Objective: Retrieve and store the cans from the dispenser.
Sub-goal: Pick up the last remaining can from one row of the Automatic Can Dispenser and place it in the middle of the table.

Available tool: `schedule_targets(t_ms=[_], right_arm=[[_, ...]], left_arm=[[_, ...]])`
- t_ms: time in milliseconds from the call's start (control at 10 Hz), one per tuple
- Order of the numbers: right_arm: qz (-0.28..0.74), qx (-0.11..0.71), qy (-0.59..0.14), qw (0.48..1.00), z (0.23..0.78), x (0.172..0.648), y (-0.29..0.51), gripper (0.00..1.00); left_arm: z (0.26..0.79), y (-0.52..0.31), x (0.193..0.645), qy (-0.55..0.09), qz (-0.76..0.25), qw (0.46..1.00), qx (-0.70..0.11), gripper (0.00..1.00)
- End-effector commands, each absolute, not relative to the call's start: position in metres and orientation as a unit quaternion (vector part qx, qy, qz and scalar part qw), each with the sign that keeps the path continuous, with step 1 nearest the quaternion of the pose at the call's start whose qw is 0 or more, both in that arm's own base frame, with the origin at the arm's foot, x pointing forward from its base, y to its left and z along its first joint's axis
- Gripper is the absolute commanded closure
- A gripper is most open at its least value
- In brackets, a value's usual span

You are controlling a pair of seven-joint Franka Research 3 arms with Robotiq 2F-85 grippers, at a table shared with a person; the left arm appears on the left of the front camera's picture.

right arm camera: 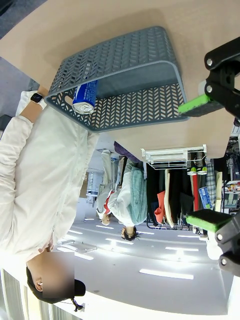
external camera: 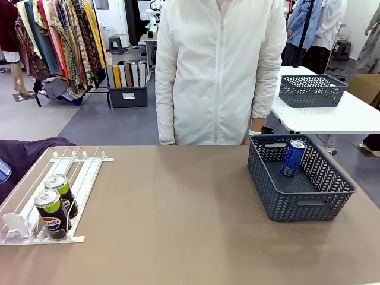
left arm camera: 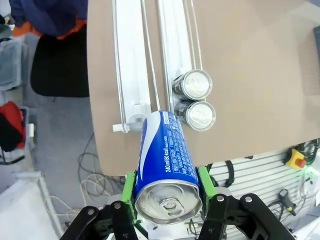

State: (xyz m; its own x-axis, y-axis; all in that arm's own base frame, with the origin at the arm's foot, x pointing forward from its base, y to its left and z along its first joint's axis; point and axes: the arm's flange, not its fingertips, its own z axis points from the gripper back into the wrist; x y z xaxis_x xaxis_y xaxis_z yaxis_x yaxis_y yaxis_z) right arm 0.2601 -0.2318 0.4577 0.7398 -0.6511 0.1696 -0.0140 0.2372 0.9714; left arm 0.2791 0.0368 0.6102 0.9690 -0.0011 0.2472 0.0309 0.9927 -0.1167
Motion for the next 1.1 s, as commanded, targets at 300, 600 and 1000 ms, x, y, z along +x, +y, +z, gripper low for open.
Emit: schedule_targets(t_ms=[300, 600, 1000], right_arm=[[-0.216, 0.585, -0.297, 0.723, 0.461, 0.262, -0.231, 0.0], [-0.216, 0.585, -0.297, 0.723, 0.461, 0.262, -0.231, 0.0], [-0.216, 0.585, -0.297, 0.723, 0.461, 0.262, -0.231, 0.0]], left_arm=[[0.606, -0.067, 0.354, -0.157, -0.079, 0.972, -0.157, 1.0], [0.559, -0.241, 0.407, -0.063, -0.223, 0.964, -0.132, 1.0], [0.47, -0.394, 0.388, -0.022, -0.331, 0.943, -0.019, 1.0]])
